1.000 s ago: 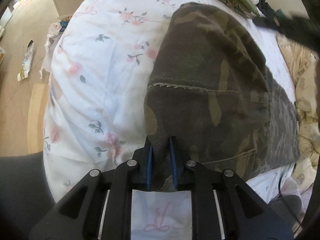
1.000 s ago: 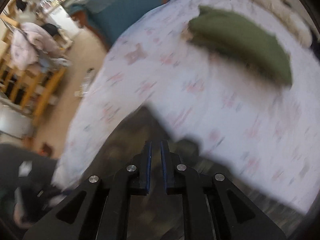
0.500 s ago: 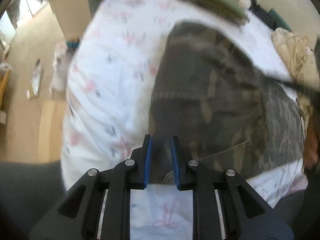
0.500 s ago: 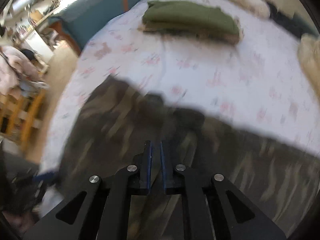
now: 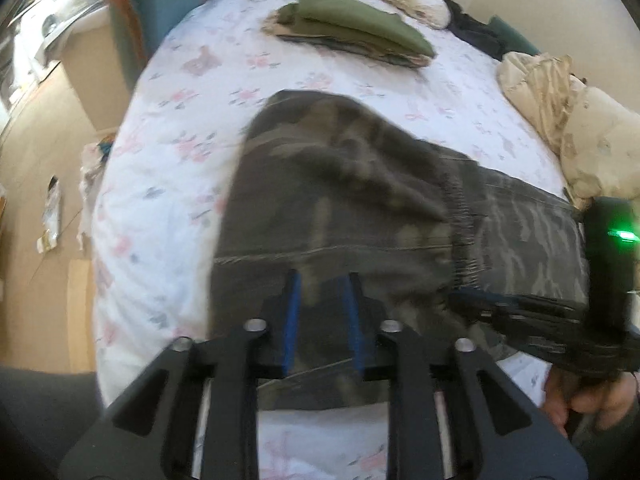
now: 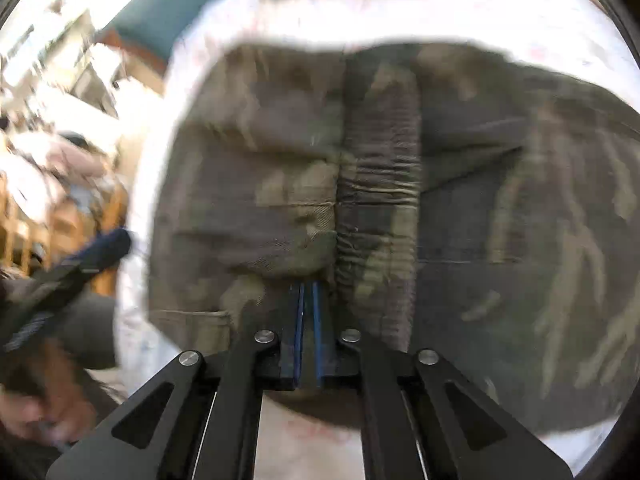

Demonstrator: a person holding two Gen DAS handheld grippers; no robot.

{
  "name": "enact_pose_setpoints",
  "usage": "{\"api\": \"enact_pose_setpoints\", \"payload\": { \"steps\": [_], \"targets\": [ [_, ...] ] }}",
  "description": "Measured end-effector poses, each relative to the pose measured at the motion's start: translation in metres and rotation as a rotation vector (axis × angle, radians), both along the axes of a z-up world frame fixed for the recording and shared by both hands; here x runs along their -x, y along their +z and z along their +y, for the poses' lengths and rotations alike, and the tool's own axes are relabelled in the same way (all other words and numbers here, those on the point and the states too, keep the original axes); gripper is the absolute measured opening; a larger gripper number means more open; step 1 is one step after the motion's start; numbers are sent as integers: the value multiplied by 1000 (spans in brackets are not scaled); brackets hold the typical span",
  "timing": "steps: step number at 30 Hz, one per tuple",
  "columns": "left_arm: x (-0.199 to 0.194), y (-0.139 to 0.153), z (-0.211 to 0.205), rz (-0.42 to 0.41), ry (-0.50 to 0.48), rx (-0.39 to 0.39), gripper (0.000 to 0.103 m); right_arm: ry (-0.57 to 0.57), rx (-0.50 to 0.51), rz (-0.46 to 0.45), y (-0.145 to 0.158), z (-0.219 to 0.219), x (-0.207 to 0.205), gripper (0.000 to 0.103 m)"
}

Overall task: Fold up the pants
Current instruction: 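Lay the folded pants flat and open both grippers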

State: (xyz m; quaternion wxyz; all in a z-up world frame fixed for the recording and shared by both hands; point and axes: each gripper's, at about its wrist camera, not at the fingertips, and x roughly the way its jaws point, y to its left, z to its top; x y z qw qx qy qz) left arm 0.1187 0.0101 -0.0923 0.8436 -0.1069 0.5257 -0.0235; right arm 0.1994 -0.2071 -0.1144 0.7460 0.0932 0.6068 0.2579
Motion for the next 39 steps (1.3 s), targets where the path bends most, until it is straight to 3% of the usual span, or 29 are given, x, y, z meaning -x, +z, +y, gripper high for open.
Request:
{"api": "enact_pose_setpoints", "payload": {
  "steps": [2, 3, 6, 8, 10, 12, 15, 18, 22, 25, 28, 30, 31, 33, 36, 39],
  "targets": [
    [-8, 3, -12, -24, -22, -22, 70, -146, -61, -24, 15, -35, 9, 75],
    [-12, 5, -21, -55, -35, -45, 72, -262, -116, -27, 19, -59, 18, 83],
    [-25, 1, -38, -69, -58, -59, 72, -549, -282, 50, 5, -117, 54, 84],
    [-34, -7, -44, -66, -67, 14, 72, -693, -406, 149, -23, -142, 83, 84],
    [-36, -12, -49, -105, -74, 6, 72, -790, -409, 207, -44, -156, 101, 84],
    [-35, -22, -49, -84, -58, -26, 72, -902, -383, 229, -61, -176, 109, 84],
    [-36, -30, -39, -29, 5, 23, 72, -1071, -380, 164, -70, -221, 105, 81],
    [-37, -28, -34, -35, 21, 20, 72, -1236, -381, 56, -64, -282, 86, 82],
    [-35, -16, -28, -76, 27, 21, 72, -1323, -368, -36, -57, -354, 61, 83],
    [-35, -7, -23, -105, 26, 11, 72, -1348, -270, -94, -45, -398, 46, 81],
    [-37, 1, -19, -132, 29, 0, 72, -1367, -215, -105, -43, -441, 43, 65],
    [-36, 7, -18, -151, 22, -11, 72, -1376, -219, -104, -50, -467, 44, 32],
    [-36, 10, -19, -163, 16, -27, 72, -1369, -202, -92, -49, -469, 44, 9],
    [-36, 14, -20, -174, 8, -35, 72, -1345, -171, -130, -41, -465, 42, 6],
    [-37, 17, -19, -168, 17, -2, 72, -1247, -97, -251, -3, -443, 35, 5],
    [-36, 20, -16, -164, 27, 21, 72, -1112, -88, -360, 36, -411, 25, 5]
  ]
}}
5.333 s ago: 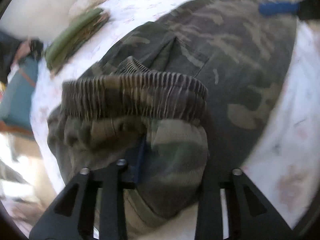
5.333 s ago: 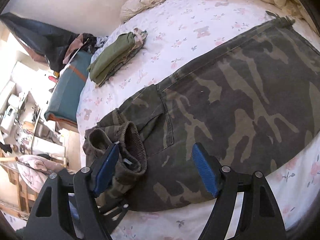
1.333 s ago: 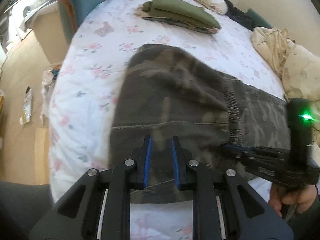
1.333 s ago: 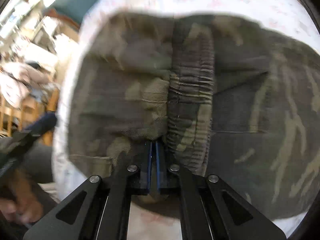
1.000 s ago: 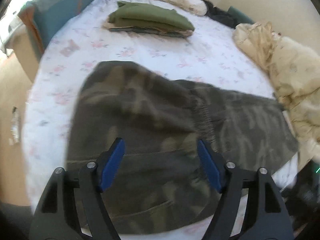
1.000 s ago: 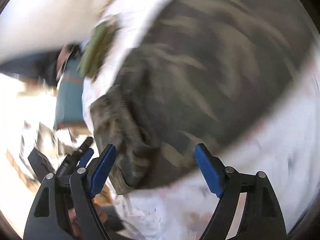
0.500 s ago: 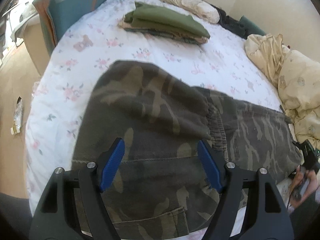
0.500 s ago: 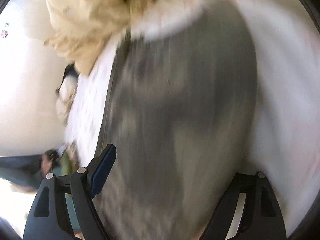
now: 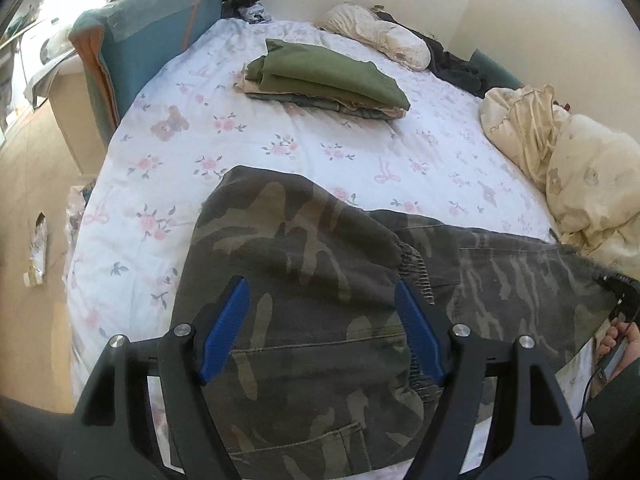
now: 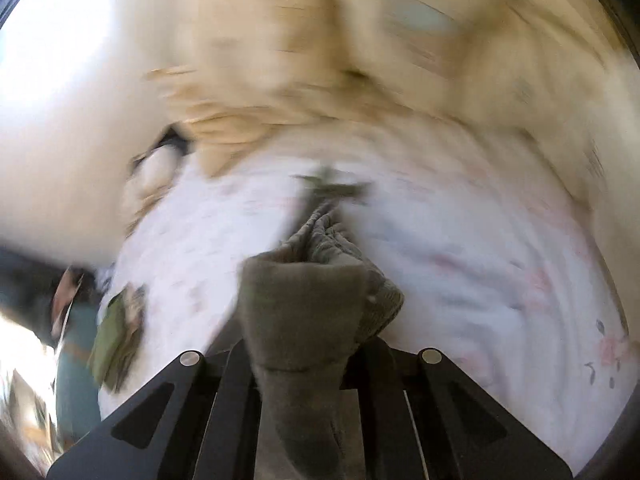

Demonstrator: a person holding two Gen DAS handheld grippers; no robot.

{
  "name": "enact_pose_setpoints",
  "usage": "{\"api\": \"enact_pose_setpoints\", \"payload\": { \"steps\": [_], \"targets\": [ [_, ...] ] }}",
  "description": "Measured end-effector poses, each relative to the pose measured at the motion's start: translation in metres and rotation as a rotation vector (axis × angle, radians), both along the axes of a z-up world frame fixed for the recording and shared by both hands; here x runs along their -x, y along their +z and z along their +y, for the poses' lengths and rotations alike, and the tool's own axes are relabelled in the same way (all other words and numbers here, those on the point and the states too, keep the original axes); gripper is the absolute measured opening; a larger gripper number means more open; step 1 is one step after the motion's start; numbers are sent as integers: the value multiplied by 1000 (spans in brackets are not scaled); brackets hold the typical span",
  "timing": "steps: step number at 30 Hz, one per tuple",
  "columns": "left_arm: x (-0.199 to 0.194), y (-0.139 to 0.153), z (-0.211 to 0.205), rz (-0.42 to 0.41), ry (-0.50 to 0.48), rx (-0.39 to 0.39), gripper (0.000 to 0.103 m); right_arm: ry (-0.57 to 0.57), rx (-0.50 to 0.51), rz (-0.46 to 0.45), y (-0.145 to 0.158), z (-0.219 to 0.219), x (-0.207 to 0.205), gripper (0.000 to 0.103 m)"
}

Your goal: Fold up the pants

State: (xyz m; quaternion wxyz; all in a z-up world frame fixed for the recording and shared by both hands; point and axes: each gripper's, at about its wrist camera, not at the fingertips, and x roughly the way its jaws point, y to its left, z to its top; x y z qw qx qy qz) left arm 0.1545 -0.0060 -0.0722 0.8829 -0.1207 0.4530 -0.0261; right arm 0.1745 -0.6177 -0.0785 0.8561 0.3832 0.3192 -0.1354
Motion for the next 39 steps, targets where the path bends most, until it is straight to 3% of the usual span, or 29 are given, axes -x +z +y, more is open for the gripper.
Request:
{"api": "enact_pose_setpoints", "payload": {
  "steps": [4, 8, 11, 14, 16, 19, 21, 24, 27, 29, 30, 33, 36, 37, 38, 39],
  "targets": [
    [5, -3, 9, 45, 38, 46, 72, 224, 125, -74, 51, 64, -15, 5],
    [11, -2, 19, 55, 73, 77, 72, 493, 271, -145, 100, 170, -19, 5],
    [17, 4, 26, 46, 97, 96, 72, 711, 360, -176, 112, 253, -12, 5],
    [21, 7, 31, 39, 105, 106, 72, 985, 447, -135, 86, 344, 5, 5],
    [23, 8, 34, 35, 108, 103, 72, 1092, 571, -51, 44, 395, 21, 6],
    [25, 8, 41, 38, 120, 107, 72, 1231, 580, 107, -26, 429, 39, 6],
    [25, 7, 45, 45, 135, 118, 72, 1233, 587, 151, -40, 431, 47, 11],
    [23, 4, 48, 70, 153, 145, 72, 1225, 497, 180, -37, 422, 47, 22],
    [19, 2, 48, 92, 160, 171, 72, 1255, 419, 169, -25, 415, 55, 41],
    [19, 5, 48, 84, 170, 187, 72, 1323, 340, 147, -11, 412, 65, 62],
    [19, 7, 49, 81, 177, 192, 72, 1346, 309, 136, -5, 410, 65, 62],
    [19, 11, 50, 70, 176, 211, 72, 1356, 197, 78, 21, 403, 61, 63],
    [19, 12, 50, 69, 186, 215, 72, 1169, 203, 35, 35, 384, 30, 62],
    [19, 12, 51, 70, 190, 215, 72, 1081, 216, 72, 30, 380, 12, 53],
    [19, 11, 51, 71, 191, 213, 72, 1028, 212, 93, 25, 379, -4, 31],
    [19, 11, 52, 71, 192, 212, 72, 982, 206, 114, 18, 380, -17, 22]
  ]
}}
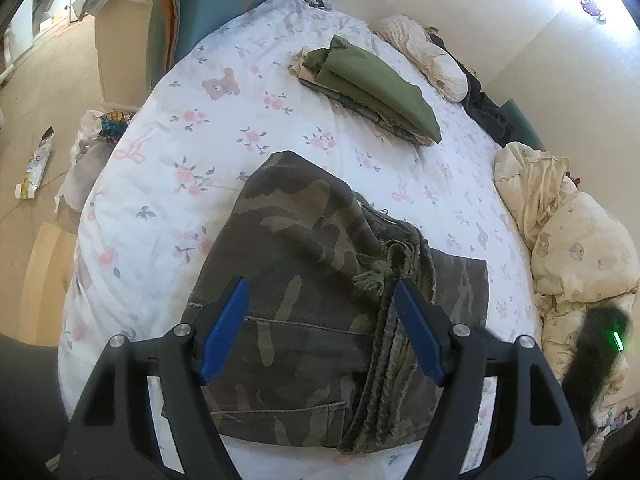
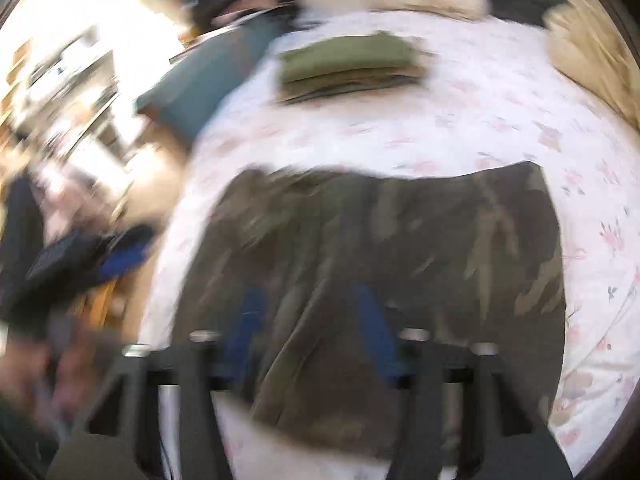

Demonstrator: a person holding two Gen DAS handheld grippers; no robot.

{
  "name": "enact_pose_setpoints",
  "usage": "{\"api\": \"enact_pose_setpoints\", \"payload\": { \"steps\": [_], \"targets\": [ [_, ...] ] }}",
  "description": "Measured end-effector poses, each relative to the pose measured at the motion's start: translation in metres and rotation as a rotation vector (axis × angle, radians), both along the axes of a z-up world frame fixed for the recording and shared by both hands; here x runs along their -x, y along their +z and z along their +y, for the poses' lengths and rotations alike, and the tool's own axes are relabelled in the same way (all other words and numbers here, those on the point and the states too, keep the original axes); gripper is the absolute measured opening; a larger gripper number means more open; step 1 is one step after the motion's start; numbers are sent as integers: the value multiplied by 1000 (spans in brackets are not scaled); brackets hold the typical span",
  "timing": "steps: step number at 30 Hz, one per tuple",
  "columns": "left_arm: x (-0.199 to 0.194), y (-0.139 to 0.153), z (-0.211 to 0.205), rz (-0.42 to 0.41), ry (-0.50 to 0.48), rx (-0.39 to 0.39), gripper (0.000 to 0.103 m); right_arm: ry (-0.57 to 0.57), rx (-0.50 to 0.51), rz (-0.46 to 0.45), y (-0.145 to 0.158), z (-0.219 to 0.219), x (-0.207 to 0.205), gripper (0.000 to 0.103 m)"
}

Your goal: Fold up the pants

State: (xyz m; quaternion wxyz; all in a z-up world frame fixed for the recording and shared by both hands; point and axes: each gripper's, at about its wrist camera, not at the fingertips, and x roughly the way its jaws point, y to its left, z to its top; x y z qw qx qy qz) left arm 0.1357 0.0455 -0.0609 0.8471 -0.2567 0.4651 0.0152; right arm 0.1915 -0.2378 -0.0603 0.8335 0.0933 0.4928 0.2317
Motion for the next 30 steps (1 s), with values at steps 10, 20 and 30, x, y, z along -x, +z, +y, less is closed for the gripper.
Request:
{"api": "enact_pose_setpoints", "payload": {
  "steps": [10, 20, 30],
  "targets": [
    [-7, -2, 5, 24, 10, -1, 72, -27, 64, 173, -68, 66, -74, 4],
    [-6, 5, -18, 5, -41, 3, 72, -342, -128, 87, 3, -102, 1, 76],
    [-4, 7, -29, 1, -69, -105, 72, -755, -127, 390, -84, -202, 66, 76]
  ]
}}
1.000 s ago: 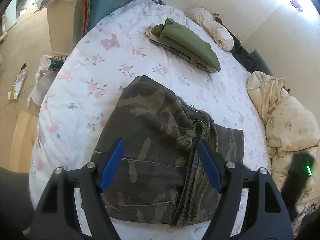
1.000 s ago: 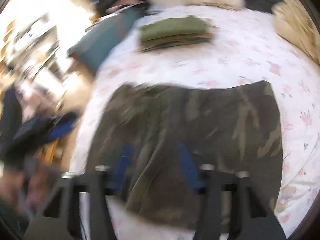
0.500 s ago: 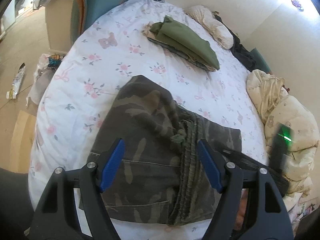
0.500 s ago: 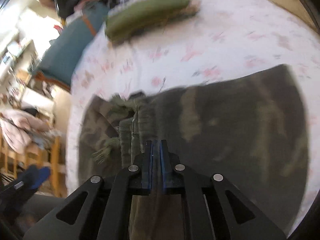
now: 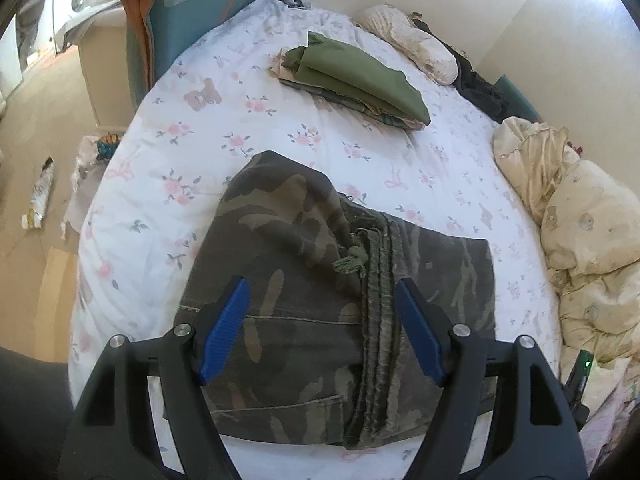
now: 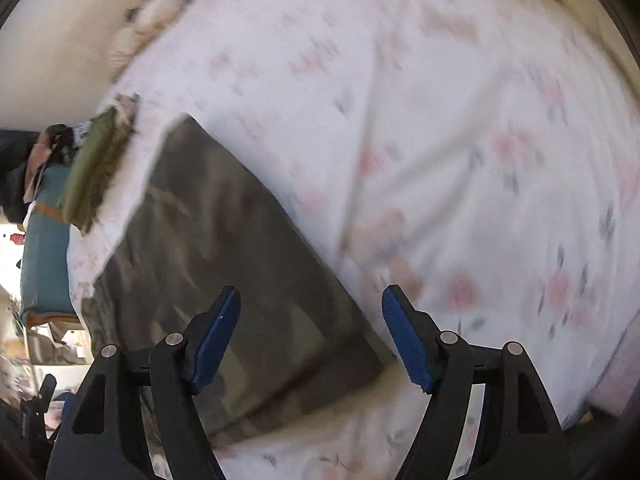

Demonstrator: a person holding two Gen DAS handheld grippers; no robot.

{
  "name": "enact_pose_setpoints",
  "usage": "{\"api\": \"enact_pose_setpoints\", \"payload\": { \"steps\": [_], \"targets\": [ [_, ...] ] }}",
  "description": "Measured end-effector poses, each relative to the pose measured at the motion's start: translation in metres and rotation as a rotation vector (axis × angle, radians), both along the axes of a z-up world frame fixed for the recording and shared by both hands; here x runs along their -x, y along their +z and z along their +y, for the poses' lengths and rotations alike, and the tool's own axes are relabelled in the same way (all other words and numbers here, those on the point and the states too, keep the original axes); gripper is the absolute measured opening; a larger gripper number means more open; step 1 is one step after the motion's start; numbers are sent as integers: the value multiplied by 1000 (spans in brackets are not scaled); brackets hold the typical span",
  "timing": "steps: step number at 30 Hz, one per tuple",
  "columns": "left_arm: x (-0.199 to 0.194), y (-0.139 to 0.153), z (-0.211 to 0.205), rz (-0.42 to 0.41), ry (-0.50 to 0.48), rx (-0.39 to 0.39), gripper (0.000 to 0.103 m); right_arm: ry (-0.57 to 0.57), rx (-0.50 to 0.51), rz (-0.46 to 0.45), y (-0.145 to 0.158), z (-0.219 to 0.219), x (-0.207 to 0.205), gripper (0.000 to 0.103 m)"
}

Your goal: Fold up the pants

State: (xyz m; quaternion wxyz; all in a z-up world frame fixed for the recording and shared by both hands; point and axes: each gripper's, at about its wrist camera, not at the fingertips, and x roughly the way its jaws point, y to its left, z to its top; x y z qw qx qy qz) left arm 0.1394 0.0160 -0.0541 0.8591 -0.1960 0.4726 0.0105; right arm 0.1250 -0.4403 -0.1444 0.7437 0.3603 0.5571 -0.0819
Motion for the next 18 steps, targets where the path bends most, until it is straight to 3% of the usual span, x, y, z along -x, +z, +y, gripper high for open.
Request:
{"api": "enact_pose_setpoints", "payload": {
  "steps": [3, 6, 9, 11, 13, 18],
  "targets": [
    [1, -1, 0, -4, -2, -16, 72, 25, -58, 49, -17, 10, 3, 74],
    [1, -3, 0, -3, -6, -18, 72, 66, 13, 81, -25, 23, 0, 75],
    [3, -5, -3, -6, -15, -22, 72, 36, 18, 43, -22, 25, -1, 72],
    [4, -5, -5, -15, -22, -36, 72, 54, 30, 16, -19, 29, -3, 31],
    [5, -4, -7, -23, -30, -52, 72, 72, 11, -37, -7, 33, -4, 17],
    [3, -4, -11, -1, -83, -53, 72, 169, 63, -271, 53, 67, -2, 14]
  ]
}}
